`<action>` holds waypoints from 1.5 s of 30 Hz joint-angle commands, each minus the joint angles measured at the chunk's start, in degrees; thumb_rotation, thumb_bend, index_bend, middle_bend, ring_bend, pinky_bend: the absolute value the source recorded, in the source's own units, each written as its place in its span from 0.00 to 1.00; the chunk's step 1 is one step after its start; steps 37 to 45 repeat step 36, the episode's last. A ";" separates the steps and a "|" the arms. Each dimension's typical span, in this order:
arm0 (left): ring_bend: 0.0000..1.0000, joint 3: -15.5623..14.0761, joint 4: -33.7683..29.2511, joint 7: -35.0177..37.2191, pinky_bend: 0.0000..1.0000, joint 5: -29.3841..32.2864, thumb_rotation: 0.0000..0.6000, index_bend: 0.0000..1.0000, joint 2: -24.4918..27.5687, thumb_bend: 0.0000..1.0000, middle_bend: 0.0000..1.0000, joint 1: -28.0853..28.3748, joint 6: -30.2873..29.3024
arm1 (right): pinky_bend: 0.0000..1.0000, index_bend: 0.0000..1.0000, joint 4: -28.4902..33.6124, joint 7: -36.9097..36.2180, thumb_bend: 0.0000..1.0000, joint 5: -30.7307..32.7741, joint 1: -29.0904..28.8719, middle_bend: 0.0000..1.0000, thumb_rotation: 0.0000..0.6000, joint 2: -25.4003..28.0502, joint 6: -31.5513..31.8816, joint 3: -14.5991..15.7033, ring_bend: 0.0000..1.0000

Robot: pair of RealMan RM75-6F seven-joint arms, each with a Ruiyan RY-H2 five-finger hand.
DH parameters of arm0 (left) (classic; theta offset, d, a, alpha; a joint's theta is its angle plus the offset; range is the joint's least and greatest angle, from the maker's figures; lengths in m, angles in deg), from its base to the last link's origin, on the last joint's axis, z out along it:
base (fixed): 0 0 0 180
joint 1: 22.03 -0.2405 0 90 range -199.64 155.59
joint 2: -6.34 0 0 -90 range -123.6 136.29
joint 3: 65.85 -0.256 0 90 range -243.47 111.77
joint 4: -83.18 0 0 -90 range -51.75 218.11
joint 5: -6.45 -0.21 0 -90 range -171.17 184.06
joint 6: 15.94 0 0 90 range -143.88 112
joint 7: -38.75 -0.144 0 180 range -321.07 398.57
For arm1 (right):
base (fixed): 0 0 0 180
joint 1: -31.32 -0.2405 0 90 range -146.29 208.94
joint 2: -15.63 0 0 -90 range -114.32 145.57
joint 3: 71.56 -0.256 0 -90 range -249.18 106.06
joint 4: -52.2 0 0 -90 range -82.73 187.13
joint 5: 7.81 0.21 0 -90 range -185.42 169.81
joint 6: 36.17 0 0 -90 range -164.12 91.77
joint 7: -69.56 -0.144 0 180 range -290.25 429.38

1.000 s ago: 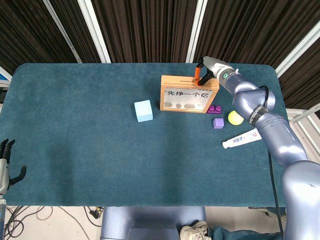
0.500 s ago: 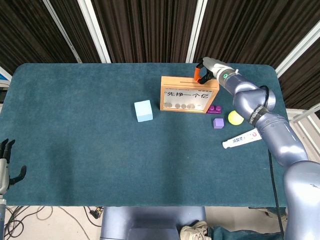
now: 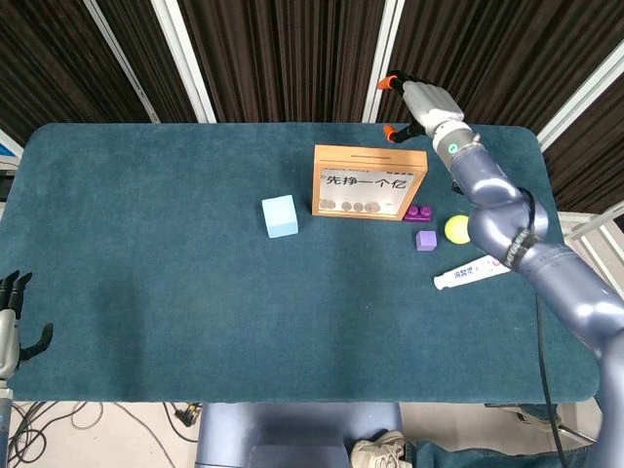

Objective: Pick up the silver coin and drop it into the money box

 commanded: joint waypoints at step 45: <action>0.00 -4.24 7.37 6.28 0.00 -18.67 1.00 0.09 0.27 0.36 0.00 -0.75 -6.50 | 0.00 0.16 46.54 31.39 0.44 -28.75 63.39 0.00 1.00 7.33 83.37 27.75 0.00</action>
